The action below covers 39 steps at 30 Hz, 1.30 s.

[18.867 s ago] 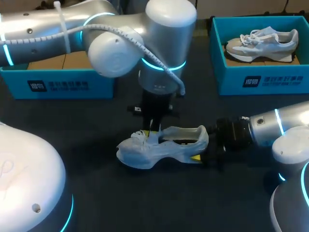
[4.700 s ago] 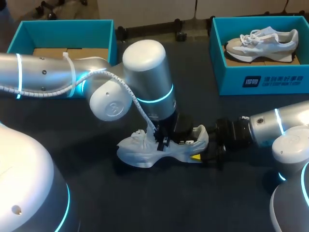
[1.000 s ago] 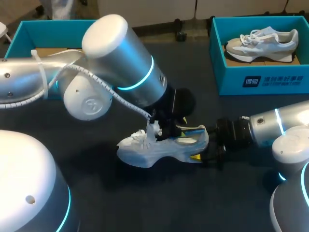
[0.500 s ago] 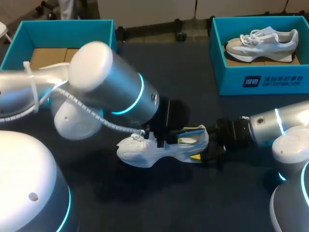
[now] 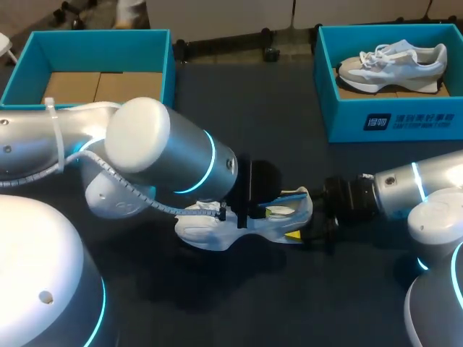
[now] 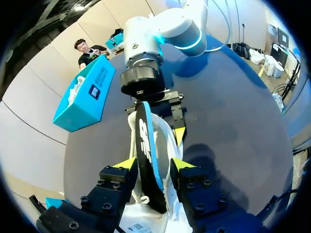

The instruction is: Take the shoe out of the shoebox, open the shoe tongue, remove and reinsert the insole, then place the shoe into the shoebox

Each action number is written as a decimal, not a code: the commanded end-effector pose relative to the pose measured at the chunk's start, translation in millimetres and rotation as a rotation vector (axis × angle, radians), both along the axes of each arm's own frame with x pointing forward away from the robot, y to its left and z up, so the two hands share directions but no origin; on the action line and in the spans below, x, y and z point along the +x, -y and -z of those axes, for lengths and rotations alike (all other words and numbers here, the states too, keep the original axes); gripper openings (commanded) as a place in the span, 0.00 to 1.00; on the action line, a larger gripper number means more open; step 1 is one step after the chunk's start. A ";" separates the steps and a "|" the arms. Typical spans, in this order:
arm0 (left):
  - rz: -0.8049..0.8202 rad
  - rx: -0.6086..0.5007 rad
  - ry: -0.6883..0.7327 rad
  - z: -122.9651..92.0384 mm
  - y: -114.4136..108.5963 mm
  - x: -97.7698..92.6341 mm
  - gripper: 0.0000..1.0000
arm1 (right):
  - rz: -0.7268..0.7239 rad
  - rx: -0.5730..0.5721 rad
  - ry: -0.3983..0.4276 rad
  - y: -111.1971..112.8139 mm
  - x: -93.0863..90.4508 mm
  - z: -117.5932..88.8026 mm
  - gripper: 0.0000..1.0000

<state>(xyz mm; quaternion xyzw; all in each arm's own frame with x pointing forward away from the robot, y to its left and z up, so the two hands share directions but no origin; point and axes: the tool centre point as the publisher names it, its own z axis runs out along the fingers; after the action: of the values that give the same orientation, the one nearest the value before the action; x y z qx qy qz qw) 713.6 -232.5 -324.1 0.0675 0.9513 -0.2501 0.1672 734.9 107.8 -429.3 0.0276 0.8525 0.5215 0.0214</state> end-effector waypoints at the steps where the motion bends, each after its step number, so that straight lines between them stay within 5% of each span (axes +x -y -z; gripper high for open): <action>1: 0.000 -0.007 -0.004 9.5 5.7 8.3 0.44 | 0.001 -0.002 0.001 0.2 2.8 10.1 0.00; 13: 0.008 0.003 -0.025 21.8 7.7 13.0 0.31 | 0.001 -0.002 0.001 0.2 2.8 10.1 0.00; 14: 0.008 0.002 -0.031 22.6 7.4 12.3 0.09 | 0.001 -0.002 0.001 0.2 2.8 10.1 0.00; 15: 0.009 0.000 -0.034 22.7 7.2 11.8 0.00 | 0.001 -0.002 0.001 0.2 2.8 10.1 0.00; 22: 0.016 -0.021 -0.068 18.5 8.1 8.7 0.00 | 0.001 -0.002 0.001 0.2 2.8 10.1 0.00; 39: 0.010 -0.114 -0.188 -34.6 29.4 1.0 0.00 | 0.001 -0.002 0.001 0.2 2.8 10.1 0.00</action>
<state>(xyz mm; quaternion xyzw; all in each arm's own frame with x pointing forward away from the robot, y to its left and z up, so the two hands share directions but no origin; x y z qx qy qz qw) 714.7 -262.2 -299.0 0.0375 0.9460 -0.3105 0.0848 734.9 107.7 -429.2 0.0276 0.8525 0.5215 0.0214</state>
